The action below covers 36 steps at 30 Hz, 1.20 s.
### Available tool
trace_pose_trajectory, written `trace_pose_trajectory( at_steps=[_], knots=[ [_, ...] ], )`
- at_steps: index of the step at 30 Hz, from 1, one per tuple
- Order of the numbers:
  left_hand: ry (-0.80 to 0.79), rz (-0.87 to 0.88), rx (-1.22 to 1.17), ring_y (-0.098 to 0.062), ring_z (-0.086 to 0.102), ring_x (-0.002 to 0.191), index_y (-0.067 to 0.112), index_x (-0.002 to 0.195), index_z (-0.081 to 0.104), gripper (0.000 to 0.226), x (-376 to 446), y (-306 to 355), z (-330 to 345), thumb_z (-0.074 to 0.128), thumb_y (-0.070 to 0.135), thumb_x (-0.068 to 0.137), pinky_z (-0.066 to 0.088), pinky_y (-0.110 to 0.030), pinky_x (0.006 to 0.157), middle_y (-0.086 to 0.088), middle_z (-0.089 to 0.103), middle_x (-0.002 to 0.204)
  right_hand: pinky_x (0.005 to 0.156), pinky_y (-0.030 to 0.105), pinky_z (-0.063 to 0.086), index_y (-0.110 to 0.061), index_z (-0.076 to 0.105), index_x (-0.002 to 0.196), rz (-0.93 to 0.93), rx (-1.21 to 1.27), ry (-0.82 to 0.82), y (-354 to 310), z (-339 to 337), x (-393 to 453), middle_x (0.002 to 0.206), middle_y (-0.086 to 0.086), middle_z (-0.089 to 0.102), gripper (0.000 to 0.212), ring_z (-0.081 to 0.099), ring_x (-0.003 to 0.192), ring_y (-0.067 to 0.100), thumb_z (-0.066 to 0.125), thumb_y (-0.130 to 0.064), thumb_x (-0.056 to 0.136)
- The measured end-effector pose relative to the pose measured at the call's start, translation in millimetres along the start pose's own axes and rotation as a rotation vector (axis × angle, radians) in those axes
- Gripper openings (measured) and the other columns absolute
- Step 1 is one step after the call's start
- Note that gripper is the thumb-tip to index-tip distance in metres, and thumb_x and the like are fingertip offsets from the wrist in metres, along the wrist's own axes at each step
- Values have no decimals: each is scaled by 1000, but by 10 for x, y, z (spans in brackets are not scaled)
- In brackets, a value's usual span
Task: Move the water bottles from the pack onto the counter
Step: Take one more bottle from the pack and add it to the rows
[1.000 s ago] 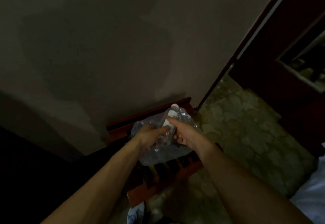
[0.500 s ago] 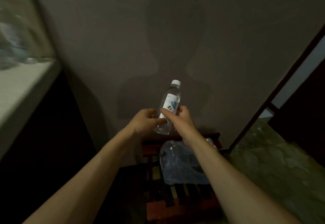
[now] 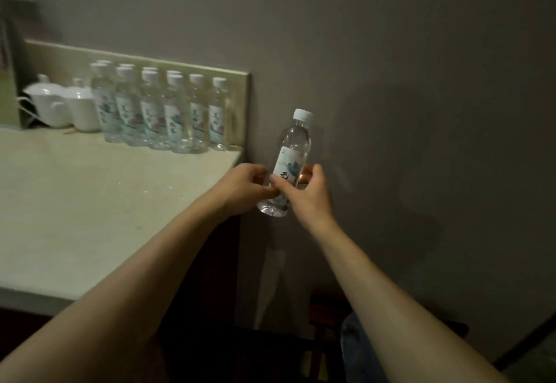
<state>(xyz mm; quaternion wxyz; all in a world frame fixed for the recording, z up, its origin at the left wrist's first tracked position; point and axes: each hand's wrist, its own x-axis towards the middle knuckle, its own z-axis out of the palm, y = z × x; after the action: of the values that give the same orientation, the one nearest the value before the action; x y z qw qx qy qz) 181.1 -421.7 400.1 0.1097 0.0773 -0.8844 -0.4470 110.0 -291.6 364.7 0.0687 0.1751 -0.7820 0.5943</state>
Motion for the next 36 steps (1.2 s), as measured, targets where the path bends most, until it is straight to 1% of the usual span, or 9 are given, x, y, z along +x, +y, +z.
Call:
trace_pose_trajectory(
  at_steps=[5, 9, 14, 18, 24, 28, 30, 34, 36],
  knots=[
    [42, 38, -15, -19, 69, 97, 12, 115, 70, 29, 114, -354, -609, 70, 16, 86, 52, -45, 95, -5, 73, 104, 77, 44, 57, -29, 46, 92, -67, -5, -36, -270, 663, 148, 88, -9, 62, 55, 66, 88, 19, 76, -58, 57],
    [23, 79, 22, -18, 68, 100, 17, 118, 69, 31, 324, -660, -1079, 70, 19, 87, 52, -45, 95, -3, 72, 108, 79, 43, 59, -37, 45, 91, -64, -6, -62, -421, 1174, 311, 94, -10, 64, 48, 67, 89, 13, 77, -55, 60],
    [-14, 126, 147, -18, 66, 101, 19, 119, 69, 30, 594, -1039, -1503, 68, 22, 89, 51, -44, 95, -2, 72, 112, 76, 34, 60, -30, 49, 108, -35, -18, -59, -520, 1709, 448, 105, -6, 67, 51, 67, 91, 8, 81, -41, 70],
    [-18, 144, 217, -23, 66, 101, 15, 118, 69, 31, 785, -1264, -1659, 67, 25, 90, 52, -44, 92, -7, 71, 112, 77, 31, 59, -29, 50, 111, -51, -57, -16, -552, 2020, 513, 105, -8, 66, 50, 68, 93, 11, 81, -35, 72],
    [19, 159, 209, -25, 66, 97, 7, 113, 68, 30, 987, -1520, -1723, 65, 26, 90, 53, -43, 89, -11, 70, 107, 80, 39, 57, -26, 50, 117, -72, -173, 33, -523, 2284, 634, 113, -4, 66, 55, 67, 91, 15, 79, -39, 72],
    [44, 158, 171, -24, 67, 93, 5, 100, 70, 25, 1075, -1576, -1727, 68, 28, 88, 53, -42, 86, -11, 71, 97, 79, 39, 58, -28, 51, 115, -51, -175, 23, -469, 2338, 686, 110, -5, 68, 50, 68, 90, 14, 76, -43, 74],
    [44, 139, 170, -25, 67, 90, 4, 99, 69, 29, 1115, -1603, -1724, 71, 30, 86, 54, -42, 85, -11, 71, 95, 76, 33, 59, -29, 51, 110, -36, -186, 18, -448, 2344, 701, 109, -2, 68, 43, 68, 89, 15, 75, -42, 76],
    [78, 116, 123, -17, 64, 89, 7, 115, 62, 43, 1156, -1637, -1706, 77, 27, 80, 53, -28, 80, -8, 70, 103, 59, 11, 52, -29, 53, 105, -21, -165, -12, -361, 2310, 696, 100, -2, 70, 32, 68, 76, 2, 74, -31, 81],
    [100, 112, 130, -18, 64, 87, 9, 108, 61, 40, 1174, -1634, -1689, 79, 27, 78, 54, -30, 80, -7, 69, 97, 58, 13, 53, -30, 53, 106, -14, -179, -35, -338, 2295, 702, 100, -1, 70, 29, 67, 72, 2, 72, -27, 84]
  ],
)
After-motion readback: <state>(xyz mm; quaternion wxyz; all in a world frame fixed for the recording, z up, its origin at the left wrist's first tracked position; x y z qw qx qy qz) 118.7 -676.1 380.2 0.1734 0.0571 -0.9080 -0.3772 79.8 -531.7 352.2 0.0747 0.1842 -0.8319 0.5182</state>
